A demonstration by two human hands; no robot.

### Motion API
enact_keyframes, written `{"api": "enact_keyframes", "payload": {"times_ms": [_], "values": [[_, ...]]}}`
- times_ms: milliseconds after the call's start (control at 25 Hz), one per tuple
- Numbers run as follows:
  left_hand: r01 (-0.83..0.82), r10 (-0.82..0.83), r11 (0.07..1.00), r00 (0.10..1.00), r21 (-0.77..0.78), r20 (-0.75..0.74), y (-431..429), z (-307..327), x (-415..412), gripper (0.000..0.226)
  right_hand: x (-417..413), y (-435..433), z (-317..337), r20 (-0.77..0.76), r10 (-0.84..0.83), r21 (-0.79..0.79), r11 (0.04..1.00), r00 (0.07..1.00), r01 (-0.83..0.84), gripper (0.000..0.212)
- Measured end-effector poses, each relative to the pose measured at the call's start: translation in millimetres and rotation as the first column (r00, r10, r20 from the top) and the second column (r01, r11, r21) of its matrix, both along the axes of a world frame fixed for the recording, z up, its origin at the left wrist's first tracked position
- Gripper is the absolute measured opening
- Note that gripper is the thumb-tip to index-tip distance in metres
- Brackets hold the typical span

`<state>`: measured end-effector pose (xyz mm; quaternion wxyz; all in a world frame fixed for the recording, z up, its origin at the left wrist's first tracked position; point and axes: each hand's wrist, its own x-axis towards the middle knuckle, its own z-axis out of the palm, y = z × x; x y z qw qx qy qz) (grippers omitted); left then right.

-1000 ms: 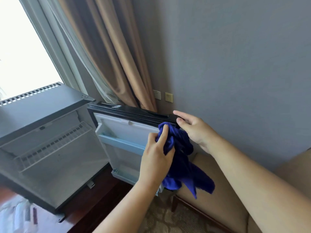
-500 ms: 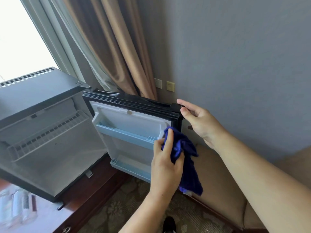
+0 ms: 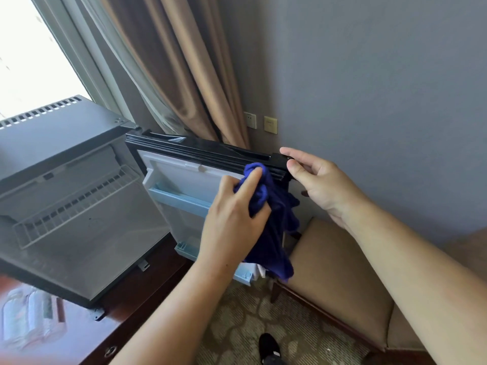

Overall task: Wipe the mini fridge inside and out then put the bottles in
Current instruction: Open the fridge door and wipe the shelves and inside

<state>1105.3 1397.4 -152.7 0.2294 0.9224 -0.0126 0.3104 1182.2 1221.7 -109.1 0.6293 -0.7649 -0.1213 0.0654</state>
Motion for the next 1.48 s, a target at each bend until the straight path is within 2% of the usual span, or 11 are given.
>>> {"api": "enact_keyframes", "payload": {"times_ms": [120, 320, 480, 560, 720, 920, 1120, 1280, 1480], "values": [[-0.037, 0.037, 0.999, 0.999, -0.03, -0.011, 7.3, 6.0, 1.2, 0.059, -0.9, 1.4, -2.1, 0.007, -0.006, 0.0, 1.0, 1.0, 0.006, 0.029], [0.126, -0.125, 0.992, 0.99, 0.008, -0.058, -29.0, 11.3, -0.3, 0.063, 0.6, 3.7, 0.3, -0.013, -0.009, 0.02, 1.0, 1.0, 0.01, 0.028], [0.182, -0.178, 0.98, 0.982, 0.081, -0.058, -13.2, 17.6, 3.6, 0.061, 1.3, 2.4, 2.8, -0.026, -0.013, -0.001, 1.0, 1.0, 0.013, 0.028], [0.148, -0.144, 0.984, 0.988, 0.1, -0.052, 3.1, 20.8, 4.1, 0.058, 1.6, 1.6, 1.9, -0.018, -0.019, -0.005, 1.0, 1.0, 0.019, 0.028], [0.03, -0.027, 0.999, 0.997, 0.043, -0.071, 25.2, 28.0, 9.3, 0.05, 0.1, 3.7, -0.2, -0.011, -0.032, 0.007, 0.999, 0.999, 0.032, 0.029], [0.133, -0.129, 0.989, 0.989, 0.061, -0.075, -0.1, 30.9, 9.0, 0.051, 3.4, 2.6, 4.0, 0.011, -0.023, -0.068, 0.997, 1.0, 0.024, 0.031], [0.16, -0.158, 0.986, 0.986, 0.045, -0.054, -14.4, 31.0, 9.5, 0.048, 5.3, 5.2, 8.1, 0.01, -0.034, -0.088, 0.995, 0.999, 0.035, 0.03], [0.185, -0.179, 0.982, 0.977, 0.046, -0.118, -1.8, 34.2, 7.2, 0.051, 1.1, 6.2, 6.8, 0.032, -0.065, -0.096, 0.993, 0.997, 0.068, 0.028], [0.046, -0.024, 0.987, 0.989, 0.152, -0.145, 23.7, 45.5, 8.8, 0.046, -4.4, 8.6, 5.3, 0.057, -0.079, -0.082, 0.993, 0.995, 0.083, 0.028]]}}
